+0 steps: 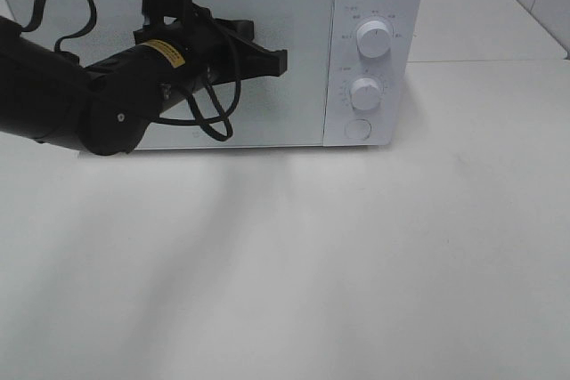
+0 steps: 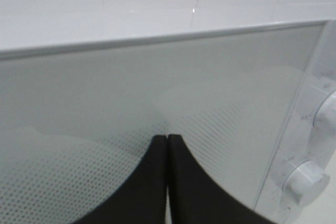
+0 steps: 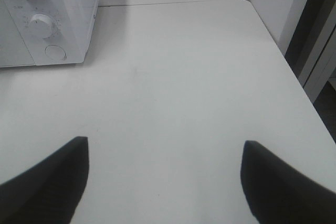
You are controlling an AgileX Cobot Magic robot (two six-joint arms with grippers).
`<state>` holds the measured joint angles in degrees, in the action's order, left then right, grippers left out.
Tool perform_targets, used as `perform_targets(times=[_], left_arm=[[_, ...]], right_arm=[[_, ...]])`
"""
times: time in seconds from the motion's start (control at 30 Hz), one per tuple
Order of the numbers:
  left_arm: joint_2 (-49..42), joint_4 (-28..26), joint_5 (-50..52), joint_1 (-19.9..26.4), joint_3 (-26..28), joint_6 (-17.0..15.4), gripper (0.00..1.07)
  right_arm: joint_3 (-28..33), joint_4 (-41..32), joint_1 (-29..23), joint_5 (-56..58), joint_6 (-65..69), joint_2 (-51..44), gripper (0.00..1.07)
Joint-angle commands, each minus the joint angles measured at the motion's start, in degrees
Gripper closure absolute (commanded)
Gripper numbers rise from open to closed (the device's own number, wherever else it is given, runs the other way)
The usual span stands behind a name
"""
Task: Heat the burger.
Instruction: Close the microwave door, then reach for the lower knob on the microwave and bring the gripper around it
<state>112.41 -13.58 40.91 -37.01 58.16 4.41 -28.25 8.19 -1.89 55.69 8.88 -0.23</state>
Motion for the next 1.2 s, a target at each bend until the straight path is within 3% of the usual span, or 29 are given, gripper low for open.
perform_targets(times=[0.03,0.33,0.57,0.63,0.67,0.7,0.73,0.77,0.8,0.83,0.87,0.9,0.93,1.2], left_arm=[[0.57,-4.81,3.61,1.49,2.52,0.29,1.07],[-2.06,-4.13,-4.98,1.43,2.64,0.29,1.07],[-7.73,-3.90,-27.04,1.43,2.64,0.29,1.07],[-8.37,-3.90,-30.42,1.43,2.64,0.29,1.02],[-9.63,-3.90,-36.15,1.43,2.64,0.29,0.87],[-10.89,-3.95,-41.77,1.43,2.64,0.06,0.63],[-10.89,-3.95,-41.77,1.43,2.64,0.06,0.63],[-11.40,-4.18,-44.63,1.43,2.64,-0.17,0.48],[-11.40,-4.18,-44.63,1.43,2.64,-0.17,0.48],[-12.43,-4.58,-49.56,1.43,2.64,-0.69,0.21],[-12.83,-4.64,-52.48,1.43,2.64,-0.69,0.11],[-12.83,-4.64,-52.48,1.43,2.64,-0.69,0.11],[-13.87,-4.76,-57.93,1.43,2.64,-0.74,0.05],[-18.91,-5.44,-73.97,1.43,2.64,-0.80,0.06]], right_arm=[[0.17,-0.06,0.40,-0.46,-0.06,-1.55,0.31],[0.17,-0.06,0.40,-0.46,-0.06,-1.55,0.31],[0.17,-0.06,0.40,-0.46,-0.06,-1.55,0.31],[0.17,-0.06,0.40,-0.46,-0.06,-1.55,0.31],[0.17,-0.06,0.40,-0.46,-0.06,-1.55,0.31],[0.17,-0.06,0.40,-0.46,-0.06,-1.55,0.31],[0.17,-0.06,0.40,-0.46,-0.06,-1.55,0.31],[0.17,-0.06,0.40,-0.46,-0.06,-1.55,0.31],[0.17,-0.06,0.40,-0.46,-0.06,-1.55,0.31],[0.17,-0.06,0.40,-0.46,-0.06,-1.55,0.31],[0.17,-0.06,0.40,-0.46,-0.06,-1.55,0.31],[0.17,-0.06,0.40,-0.46,-0.06,-1.55,0.31],[0.17,-0.06,0.40,-0.46,-0.06,-1.55,0.31],[0.17,-0.06,0.40,-0.46,-0.06,-1.55,0.31]])
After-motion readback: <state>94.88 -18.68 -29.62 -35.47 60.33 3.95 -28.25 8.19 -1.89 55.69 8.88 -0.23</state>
